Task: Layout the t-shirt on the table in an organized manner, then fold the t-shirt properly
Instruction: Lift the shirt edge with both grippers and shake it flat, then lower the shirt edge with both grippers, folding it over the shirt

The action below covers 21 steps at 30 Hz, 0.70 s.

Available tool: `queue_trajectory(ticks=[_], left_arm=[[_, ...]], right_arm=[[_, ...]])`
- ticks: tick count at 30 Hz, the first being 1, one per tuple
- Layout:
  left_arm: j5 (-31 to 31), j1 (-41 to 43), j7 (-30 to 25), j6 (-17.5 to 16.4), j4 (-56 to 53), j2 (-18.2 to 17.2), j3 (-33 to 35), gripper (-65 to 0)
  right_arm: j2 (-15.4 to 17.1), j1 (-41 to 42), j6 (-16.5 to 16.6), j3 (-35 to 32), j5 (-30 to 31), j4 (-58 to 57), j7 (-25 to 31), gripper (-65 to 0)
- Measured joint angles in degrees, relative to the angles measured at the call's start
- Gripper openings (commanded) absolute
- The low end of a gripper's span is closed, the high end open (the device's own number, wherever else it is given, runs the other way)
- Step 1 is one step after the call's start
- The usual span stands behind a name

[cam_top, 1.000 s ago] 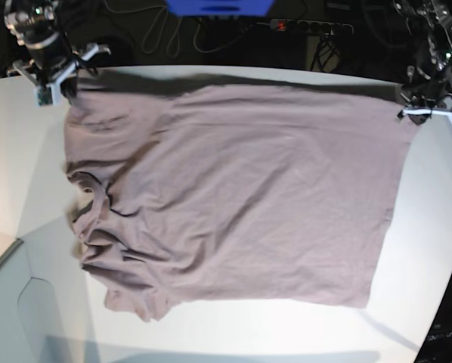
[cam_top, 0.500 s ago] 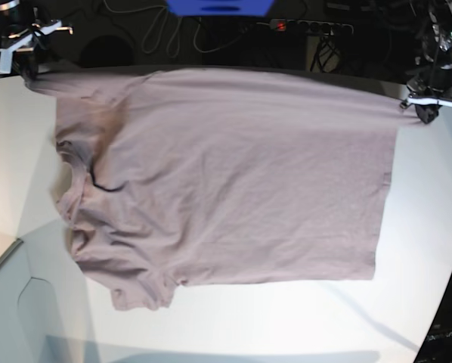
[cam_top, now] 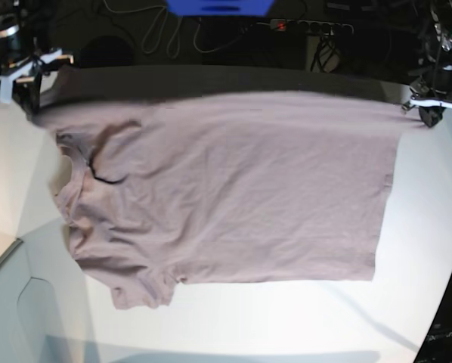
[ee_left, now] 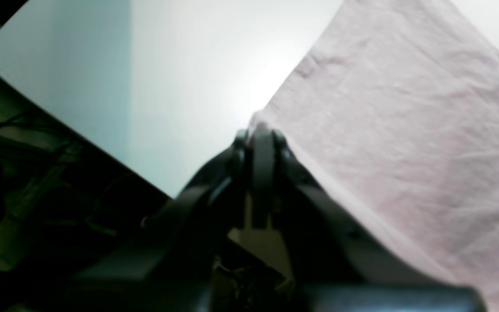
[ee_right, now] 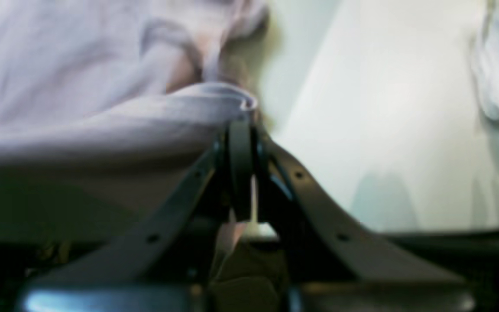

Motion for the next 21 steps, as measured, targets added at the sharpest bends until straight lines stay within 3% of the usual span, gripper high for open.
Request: queue_trajectory(ticks=[5, 10, 14, 21], left_arm=[[0.02, -3.78, -0.04, -0.17, -0.39, -0.2, 0.2, -65.0], [0.24, -5.79, 0.04, 0.04, -0.72, -0.22, 1.27, -65.0], [0.33, -9.4, -0.2, -0.02, -3.96, -3.41, 4.79, -65.0], [0.42, -14.86, 0.13, 0.07, -10.23, -6.86, 9.27, -65.0]], right_arm=[[2.08, 7.89, 0.02, -0.9, 0.07, -0.07, -0.33, -65.0], [4.26, 10.91, 0.07, -7.08, -0.09, -2.62, -0.87, -65.0], [4.94, 13.57, 0.07, -10.43, -0.2, -4.72, -0.59, -65.0], [5.6, 23.34, 0.09, -14.25, -10.32, -13.22, -0.39, -65.0]])
